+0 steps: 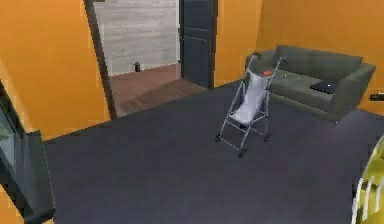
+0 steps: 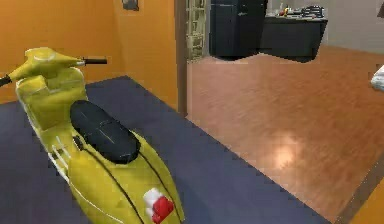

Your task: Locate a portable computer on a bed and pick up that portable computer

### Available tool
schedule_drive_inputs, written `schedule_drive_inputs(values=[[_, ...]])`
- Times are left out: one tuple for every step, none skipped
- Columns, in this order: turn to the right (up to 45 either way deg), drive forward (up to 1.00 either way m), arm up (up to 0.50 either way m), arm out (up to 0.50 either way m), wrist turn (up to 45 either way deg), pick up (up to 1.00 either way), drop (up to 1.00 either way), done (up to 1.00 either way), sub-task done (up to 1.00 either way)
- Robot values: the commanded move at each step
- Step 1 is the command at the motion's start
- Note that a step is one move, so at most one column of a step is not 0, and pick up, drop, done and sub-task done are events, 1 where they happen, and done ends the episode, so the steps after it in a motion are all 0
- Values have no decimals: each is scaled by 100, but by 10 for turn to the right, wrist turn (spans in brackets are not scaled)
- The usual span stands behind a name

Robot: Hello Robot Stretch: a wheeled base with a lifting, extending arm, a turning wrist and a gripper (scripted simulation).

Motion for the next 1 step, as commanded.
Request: schedule_drive_inputs(values=[[0, 95, 0, 0, 0, 0, 0, 0, 0]])
